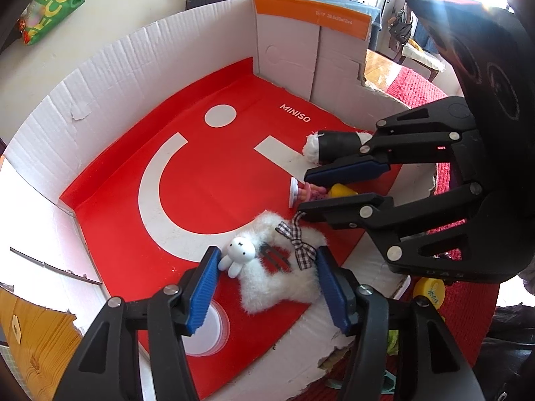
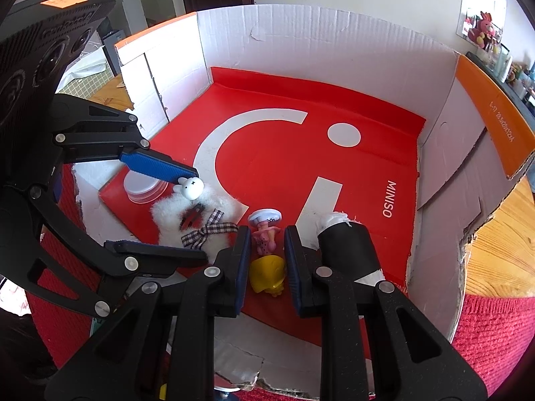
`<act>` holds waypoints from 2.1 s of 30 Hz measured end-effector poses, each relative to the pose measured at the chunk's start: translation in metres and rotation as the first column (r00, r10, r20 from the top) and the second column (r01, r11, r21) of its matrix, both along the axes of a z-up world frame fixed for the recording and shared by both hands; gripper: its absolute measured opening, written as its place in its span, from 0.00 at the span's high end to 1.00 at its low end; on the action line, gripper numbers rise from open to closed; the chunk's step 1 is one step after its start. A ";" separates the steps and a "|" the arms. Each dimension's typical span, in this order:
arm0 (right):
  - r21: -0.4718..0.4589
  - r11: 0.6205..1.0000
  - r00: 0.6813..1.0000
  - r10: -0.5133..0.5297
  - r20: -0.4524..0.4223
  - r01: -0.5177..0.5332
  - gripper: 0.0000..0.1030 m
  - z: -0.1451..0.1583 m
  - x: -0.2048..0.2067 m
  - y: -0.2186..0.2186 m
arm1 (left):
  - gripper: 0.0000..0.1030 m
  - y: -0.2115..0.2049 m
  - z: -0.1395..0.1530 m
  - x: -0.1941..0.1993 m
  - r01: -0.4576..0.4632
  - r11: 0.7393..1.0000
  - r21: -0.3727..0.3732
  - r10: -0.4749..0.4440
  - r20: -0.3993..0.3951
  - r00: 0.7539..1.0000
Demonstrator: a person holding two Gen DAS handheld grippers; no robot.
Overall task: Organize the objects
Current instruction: 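Carry the sheep plush and pink figurine into the box and lower them, then open both tools to release the plush and figurine, then lift out, then move both tools back toward the teal peg and green yarn balls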
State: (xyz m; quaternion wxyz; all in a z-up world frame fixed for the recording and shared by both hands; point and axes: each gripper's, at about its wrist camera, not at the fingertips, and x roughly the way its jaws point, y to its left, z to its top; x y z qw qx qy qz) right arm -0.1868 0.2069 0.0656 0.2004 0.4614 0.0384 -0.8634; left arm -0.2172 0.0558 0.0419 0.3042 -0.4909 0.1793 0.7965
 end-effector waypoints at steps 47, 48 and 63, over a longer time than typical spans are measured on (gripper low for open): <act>-0.050 0.998 0.968 -0.055 -0.247 0.044 0.41 0.082 0.093 0.008 | 0.24 -0.047 0.090 0.108 -0.188 0.928 0.321 0.259 -0.196 0.946; -0.055 0.997 0.966 -0.061 -0.253 0.049 0.41 0.084 0.098 0.009 | 0.23 -0.049 0.091 0.113 -0.193 0.923 0.332 0.270 -0.204 0.941; -0.131 0.980 0.920 -0.185 -0.347 0.148 0.14 0.084 0.151 0.023 | 0.00 -0.064 0.084 0.167 -0.341 0.855 0.391 0.480 -0.350 0.804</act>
